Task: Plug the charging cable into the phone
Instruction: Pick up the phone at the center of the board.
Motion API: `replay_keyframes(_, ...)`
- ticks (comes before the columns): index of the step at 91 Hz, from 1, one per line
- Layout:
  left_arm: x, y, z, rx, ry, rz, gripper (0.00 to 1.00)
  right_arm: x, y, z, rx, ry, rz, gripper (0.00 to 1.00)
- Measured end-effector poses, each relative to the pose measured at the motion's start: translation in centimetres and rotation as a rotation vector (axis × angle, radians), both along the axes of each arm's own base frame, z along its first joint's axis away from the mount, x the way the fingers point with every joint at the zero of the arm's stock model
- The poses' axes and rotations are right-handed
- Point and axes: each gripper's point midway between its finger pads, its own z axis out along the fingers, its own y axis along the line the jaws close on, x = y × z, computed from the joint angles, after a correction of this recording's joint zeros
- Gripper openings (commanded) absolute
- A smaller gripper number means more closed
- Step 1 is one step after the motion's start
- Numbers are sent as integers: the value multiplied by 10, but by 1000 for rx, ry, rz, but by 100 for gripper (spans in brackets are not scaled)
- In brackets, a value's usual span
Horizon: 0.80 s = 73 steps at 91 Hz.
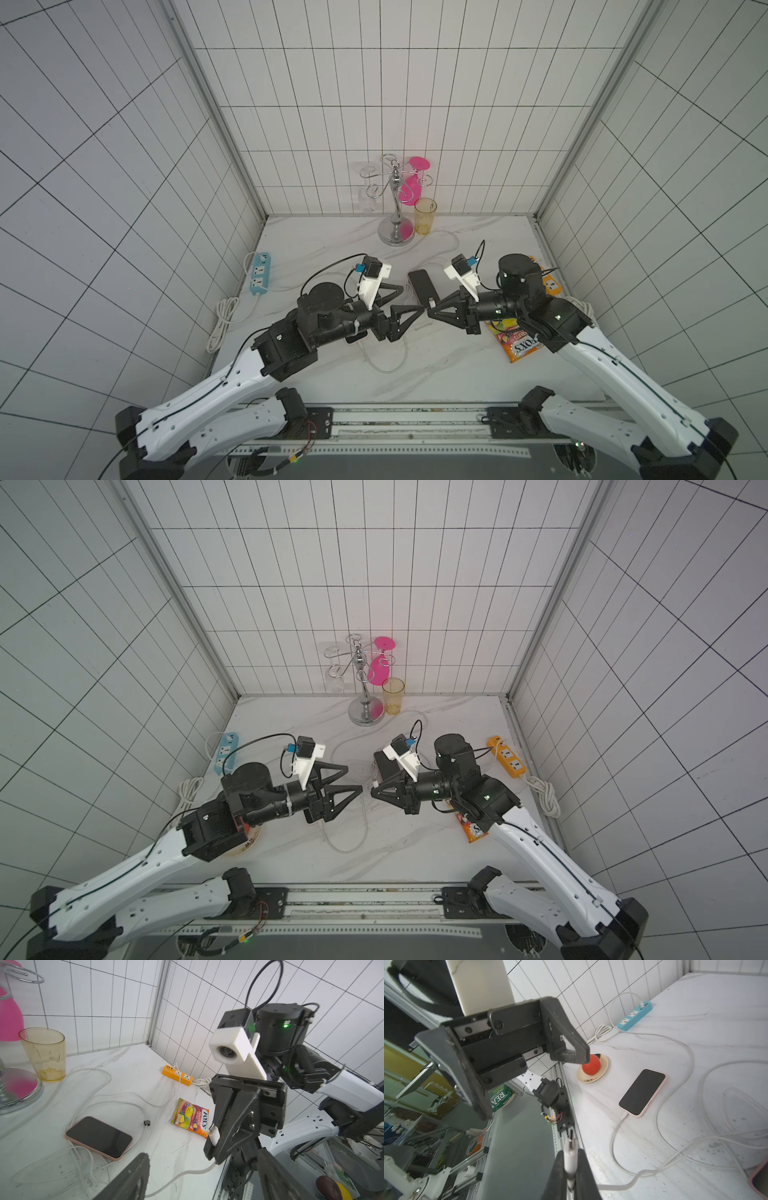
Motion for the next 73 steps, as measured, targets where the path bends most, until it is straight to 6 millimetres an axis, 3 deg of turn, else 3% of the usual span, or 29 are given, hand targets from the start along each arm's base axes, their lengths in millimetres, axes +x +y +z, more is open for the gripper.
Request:
replay_keyframes(9, 18, 12, -2, -10, 34, 35, 79, -1, 0, -3, -9, 12, 19, 0)
replay_keyframes(17, 52, 27, -11, -30, 129, 148, 83, 6, -3, -5, -18, 19, -11, 0)
replay_keyframes(26, 93, 41, -40, -12, 297, 298, 89, 20, -10, -8, -30, 30, -76, 0)
replay_keyframes(36, 129, 43, -76, 64, 477, 422, 93, 35, -19, -16, -54, 53, -166, 0)
replay_keyframes(55, 183, 19, -119, 216, 697, 533, 92, 41, -32, -50, -133, 145, -263, 0)
replay_keyframes(73, 212, -30, -185, 439, 816, 573, 92, 38, -43, -62, -163, 178, -312, 0)
